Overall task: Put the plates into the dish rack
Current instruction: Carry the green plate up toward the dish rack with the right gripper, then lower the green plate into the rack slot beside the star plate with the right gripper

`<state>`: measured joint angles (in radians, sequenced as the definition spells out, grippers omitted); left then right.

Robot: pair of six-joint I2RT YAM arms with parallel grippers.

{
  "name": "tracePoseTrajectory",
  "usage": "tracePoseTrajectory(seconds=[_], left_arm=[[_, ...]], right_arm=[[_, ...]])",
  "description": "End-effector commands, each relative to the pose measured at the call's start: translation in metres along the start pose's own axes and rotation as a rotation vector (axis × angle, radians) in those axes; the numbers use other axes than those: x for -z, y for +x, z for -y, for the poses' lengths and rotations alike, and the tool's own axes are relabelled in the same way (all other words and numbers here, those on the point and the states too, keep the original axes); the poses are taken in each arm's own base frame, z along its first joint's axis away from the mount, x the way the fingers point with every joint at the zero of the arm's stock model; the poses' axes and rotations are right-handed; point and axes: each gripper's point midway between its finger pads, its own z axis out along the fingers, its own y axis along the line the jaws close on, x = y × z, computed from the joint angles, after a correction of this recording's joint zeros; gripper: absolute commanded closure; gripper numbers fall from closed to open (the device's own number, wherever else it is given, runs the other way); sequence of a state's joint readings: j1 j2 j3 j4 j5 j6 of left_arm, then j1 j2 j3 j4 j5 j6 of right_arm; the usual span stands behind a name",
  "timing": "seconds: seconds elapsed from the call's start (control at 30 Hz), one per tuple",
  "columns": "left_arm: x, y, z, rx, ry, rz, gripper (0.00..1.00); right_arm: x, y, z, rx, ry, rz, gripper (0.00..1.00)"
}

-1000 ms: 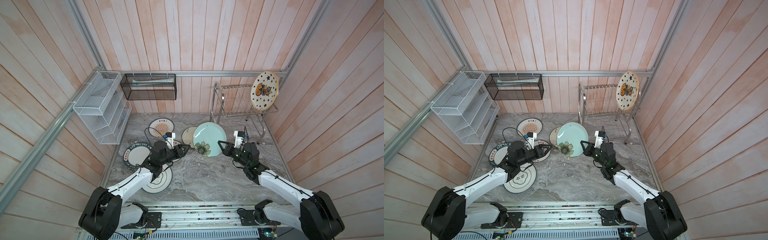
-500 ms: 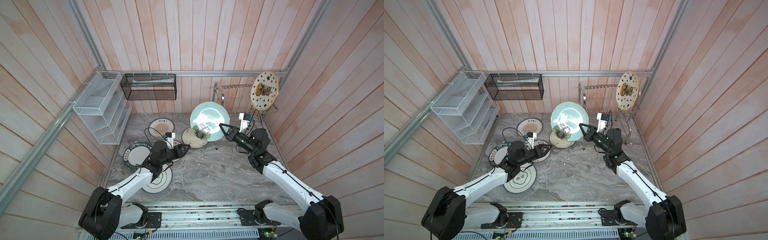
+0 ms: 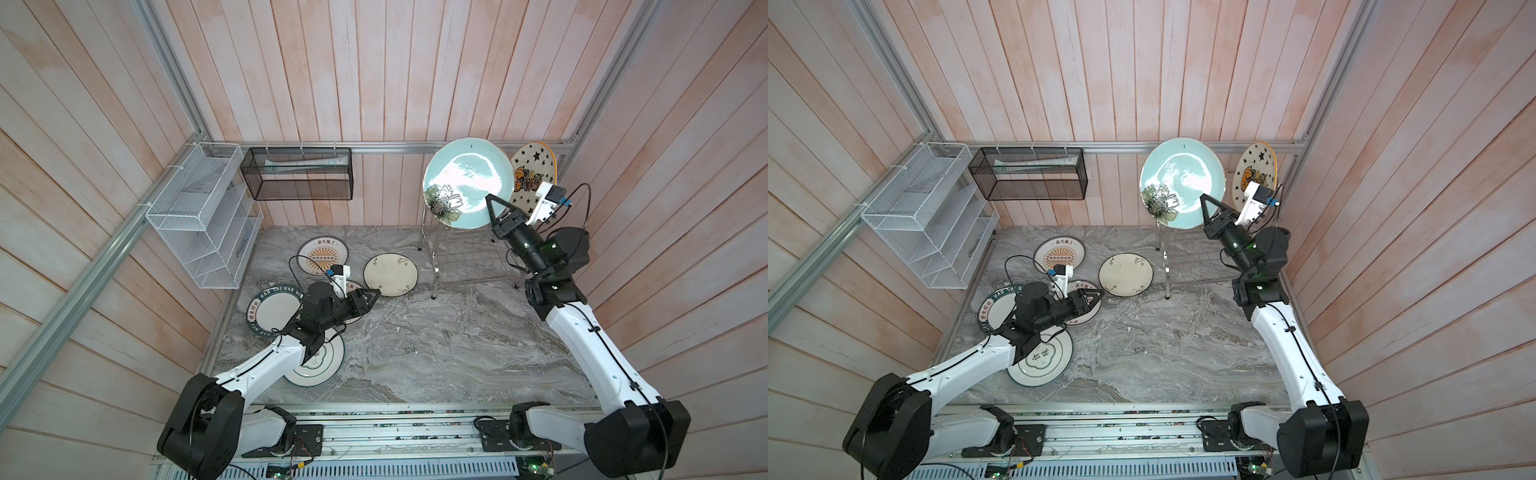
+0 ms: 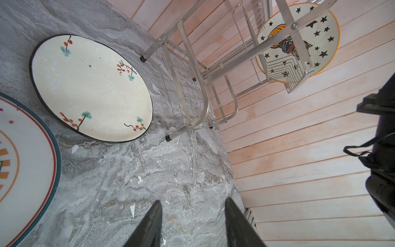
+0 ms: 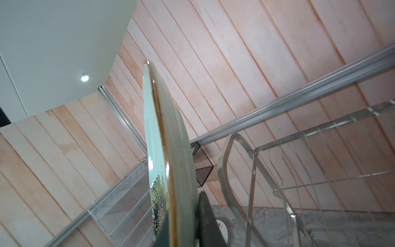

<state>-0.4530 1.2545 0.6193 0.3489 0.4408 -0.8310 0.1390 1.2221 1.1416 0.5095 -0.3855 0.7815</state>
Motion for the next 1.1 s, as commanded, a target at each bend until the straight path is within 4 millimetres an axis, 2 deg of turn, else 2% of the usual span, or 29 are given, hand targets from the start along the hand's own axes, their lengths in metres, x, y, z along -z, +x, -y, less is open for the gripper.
tracePoseTrajectory(seconds=[0.0,0.17,0.43,0.73,0.9,1.07], left_arm=[[0.003,0.003,0.002,-0.015,0.010,0.007,0.51],[0.004,0.006,0.000,-0.014,0.010,0.004,0.51],[0.004,0.007,-0.003,-0.017,0.000,0.005,0.51],[0.004,0.012,-0.010,-0.021,-0.013,0.002,0.51],[0.006,0.013,-0.012,-0.032,-0.022,0.010,0.51],[0.006,0.013,-0.014,-0.034,-0.027,0.014,0.51]], right_arm=[[0.004,-0.074,-0.032,0.179,-0.029,0.207,1.00],[-0.002,-0.103,-0.008,0.266,0.053,0.248,1.00],[-0.016,-0.131,0.032,0.370,0.197,0.281,1.00],[-0.033,-0.147,0.079,0.440,0.379,0.307,1.00],[-0.032,-0.151,0.103,0.469,0.479,0.331,1.00],[-0.030,-0.152,0.116,0.505,0.548,0.338,1.00]])
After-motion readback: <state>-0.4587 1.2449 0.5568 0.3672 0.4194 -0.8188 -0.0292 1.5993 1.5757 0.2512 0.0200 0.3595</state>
